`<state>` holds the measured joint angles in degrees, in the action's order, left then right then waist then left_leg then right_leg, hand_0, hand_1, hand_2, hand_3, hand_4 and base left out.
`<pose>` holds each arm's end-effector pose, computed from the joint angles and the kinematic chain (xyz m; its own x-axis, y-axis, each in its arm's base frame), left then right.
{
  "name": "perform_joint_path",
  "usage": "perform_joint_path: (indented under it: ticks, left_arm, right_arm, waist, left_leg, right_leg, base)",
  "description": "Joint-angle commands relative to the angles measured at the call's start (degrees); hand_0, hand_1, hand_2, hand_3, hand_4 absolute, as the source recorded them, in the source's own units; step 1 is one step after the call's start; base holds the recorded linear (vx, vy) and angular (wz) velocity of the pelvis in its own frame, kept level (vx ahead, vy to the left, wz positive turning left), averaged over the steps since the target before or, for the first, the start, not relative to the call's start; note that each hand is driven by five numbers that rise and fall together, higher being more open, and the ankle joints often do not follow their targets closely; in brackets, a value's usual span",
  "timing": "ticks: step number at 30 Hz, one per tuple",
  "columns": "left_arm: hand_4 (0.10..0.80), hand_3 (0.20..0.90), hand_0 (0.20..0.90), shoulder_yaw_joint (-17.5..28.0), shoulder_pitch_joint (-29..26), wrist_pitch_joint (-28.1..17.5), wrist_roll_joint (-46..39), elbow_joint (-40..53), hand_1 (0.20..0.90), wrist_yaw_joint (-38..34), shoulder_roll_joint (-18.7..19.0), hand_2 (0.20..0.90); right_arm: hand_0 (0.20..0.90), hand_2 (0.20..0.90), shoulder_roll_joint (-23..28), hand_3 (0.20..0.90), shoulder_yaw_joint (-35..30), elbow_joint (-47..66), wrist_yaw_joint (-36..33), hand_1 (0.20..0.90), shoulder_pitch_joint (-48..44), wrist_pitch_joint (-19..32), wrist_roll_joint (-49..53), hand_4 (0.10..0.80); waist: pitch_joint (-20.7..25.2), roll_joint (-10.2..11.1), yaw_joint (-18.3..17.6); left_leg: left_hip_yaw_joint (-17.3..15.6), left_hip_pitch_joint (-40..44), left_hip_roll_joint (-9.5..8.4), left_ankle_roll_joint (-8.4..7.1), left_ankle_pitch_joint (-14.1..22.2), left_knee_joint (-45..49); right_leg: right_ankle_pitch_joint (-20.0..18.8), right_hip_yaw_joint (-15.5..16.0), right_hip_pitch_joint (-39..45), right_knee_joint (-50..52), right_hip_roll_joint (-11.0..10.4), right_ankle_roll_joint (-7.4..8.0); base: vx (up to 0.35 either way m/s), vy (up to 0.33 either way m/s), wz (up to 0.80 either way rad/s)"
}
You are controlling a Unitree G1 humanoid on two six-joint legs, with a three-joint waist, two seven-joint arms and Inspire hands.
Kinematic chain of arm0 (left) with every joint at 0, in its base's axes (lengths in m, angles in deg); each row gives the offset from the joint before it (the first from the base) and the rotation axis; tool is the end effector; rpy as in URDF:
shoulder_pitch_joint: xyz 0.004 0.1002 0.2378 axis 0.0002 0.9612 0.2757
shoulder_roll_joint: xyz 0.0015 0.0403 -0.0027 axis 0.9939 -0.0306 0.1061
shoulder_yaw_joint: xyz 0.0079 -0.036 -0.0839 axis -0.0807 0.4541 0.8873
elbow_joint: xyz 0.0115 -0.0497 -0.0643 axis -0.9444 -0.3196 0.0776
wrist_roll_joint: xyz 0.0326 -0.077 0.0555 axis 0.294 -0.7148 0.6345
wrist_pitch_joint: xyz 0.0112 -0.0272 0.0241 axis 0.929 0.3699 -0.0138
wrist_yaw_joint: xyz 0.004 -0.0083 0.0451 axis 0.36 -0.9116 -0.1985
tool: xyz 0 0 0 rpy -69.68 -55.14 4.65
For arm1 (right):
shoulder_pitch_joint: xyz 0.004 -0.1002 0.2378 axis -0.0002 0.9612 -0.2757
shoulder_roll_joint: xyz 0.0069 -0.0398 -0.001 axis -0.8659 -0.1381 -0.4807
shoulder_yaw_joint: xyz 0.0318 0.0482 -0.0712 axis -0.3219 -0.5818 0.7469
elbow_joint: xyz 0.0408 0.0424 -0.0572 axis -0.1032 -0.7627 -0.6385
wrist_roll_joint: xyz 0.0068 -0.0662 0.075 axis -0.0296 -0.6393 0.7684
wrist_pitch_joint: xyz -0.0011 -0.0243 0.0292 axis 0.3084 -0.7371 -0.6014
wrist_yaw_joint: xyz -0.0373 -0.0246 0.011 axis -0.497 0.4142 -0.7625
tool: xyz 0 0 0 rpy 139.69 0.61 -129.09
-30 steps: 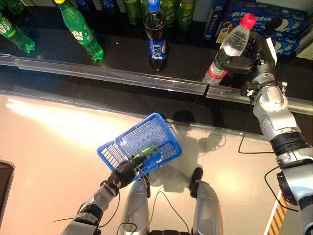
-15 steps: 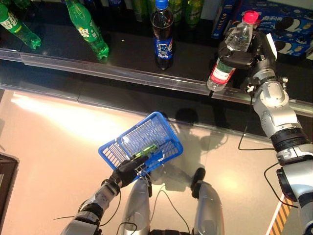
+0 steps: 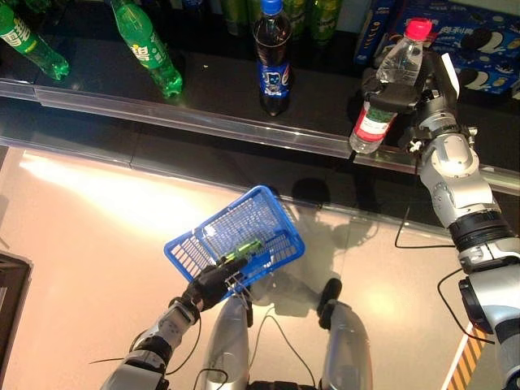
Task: Pick up the drink and place into the basket.
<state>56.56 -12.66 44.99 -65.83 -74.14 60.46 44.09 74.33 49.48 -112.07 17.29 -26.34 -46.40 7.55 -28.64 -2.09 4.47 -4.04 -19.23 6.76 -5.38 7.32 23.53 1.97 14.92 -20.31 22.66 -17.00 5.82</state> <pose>0.2041 0.2152 -0.0466 0.8336 -0.3091 -0.4577 -0.1251 0.7015 -0.7016 0.3315 -0.2281 0.2337 0.9096 -0.0069 0.4154 0.1082 0.9693 -0.2209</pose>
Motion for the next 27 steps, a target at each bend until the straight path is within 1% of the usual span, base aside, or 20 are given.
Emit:
perform_joint_path:
  ticks: [1,6,12,17,23,25,27]
  left_arm:
    - [0.100,0.200,0.300,-3.77,6.55,0.81,-0.96,2.76,0.300,3.50,2.49,0.300]
    - [0.100,0.200,0.300,-3.04,7.67,-0.33,-1.21,3.32,0.300,3.50,2.42,0.300]
    - [0.100,0.200,0.300,-1.85,9.45,-1.02,-0.75,4.37,0.300,3.73,2.04,0.300]
    - [0.100,0.200,0.300,-0.42,11.78,-1.27,0.68,5.90,0.300,3.78,1.11,0.300]
    - [0.100,0.200,0.300,0.91,13.20,-1.14,0.24,9.29,0.300,3.23,0.09,0.300]
    - [0.100,0.200,0.300,1.13,13.50,-1.28,-0.26,10.07,0.300,3.08,-0.13,0.300]
    - [0.100,0.200,0.300,1.75,13.94,-0.95,-1.30,12.43,0.300,2.59,-0.55,0.300]
  right_arm:
    - [0.300,0.300,0.39,0.200,-0.80,6.22,0.11,0.300,-4.00,5.30,-1.36,0.100]
    - [0.300,0.300,0.45,0.200,-1.81,9.26,-0.05,0.300,-1.56,5.83,-2.03,0.100]
    - [0.300,0.300,0.65,0.200,-3.65,13.40,0.17,0.300,2.05,6.30,-3.15,0.100]
    - [0.300,0.300,0.46,0.200,-6.40,19.20,1.63,0.300,8.27,5.28,-3.75,0.100]
    - [0.300,0.300,-0.99,0.200,-8.62,23.74,2.53,0.300,14.18,4.80,-4.47,0.100]
    - [0.300,0.300,-1.48,0.200,-8.76,24.61,2.64,0.300,15.38,4.95,-4.79,0.100]
    - [0.300,0.300,-2.33,0.200,-9.17,26.85,2.74,0.300,18.06,4.64,-5.67,0.100]
  waist:
    - [3.97,0.63,0.44]
    - [5.08,0.84,0.46]
    - [7.33,1.13,0.56]
    - [11.79,1.85,0.85]
    - [15.84,2.56,1.45]
    - [16.61,2.71,1.57]
    - [18.48,2.95,1.95]
  left_leg:
    - [-0.99,1.20,2.36,-0.02,-5.11,-4.16]
    - [-1.55,4.02,2.20,-0.31,-6.43,-7.87]
    - [-2.21,8.65,1.87,-0.87,-8.76,-14.24]
    - [-3.19,13.96,1.77,-1.15,-10.59,-20.74]
    - [-3.18,18.10,1.96,-1.46,-11.70,-25.00]
    - [-3.17,18.90,1.94,-1.45,-11.78,-25.57]
    - [-3.05,20.35,1.82,-1.38,-11.64,-26.29]
  right_leg:
    - [-2.11,-2.02,0.98,-2.42,-2.10,3.61]
    - [-2.81,-0.91,4.06,-5.69,-1.67,3.76]
    - [-3.92,0.87,9.42,-11.15,-0.60,3.88]
    - [-5.05,2.87,15.61,-16.69,0.15,4.18]
    - [-6.13,4.75,20.47,-20.40,0.30,4.74]
    - [-6.30,5.06,21.39,-21.01,0.29,4.84]
    - [-6.22,5.54,23.15,-21.77,0.38,4.83]
  base:
    - [0.000,0.000,0.00]
    - [0.015,-0.008,0.04]
    - [0.040,-0.004,0.07]
    - [0.083,0.004,0.13]
    - [0.065,-0.002,0.15]
    - [0.057,-0.001,0.23]
    - [0.092,-0.001,0.12]
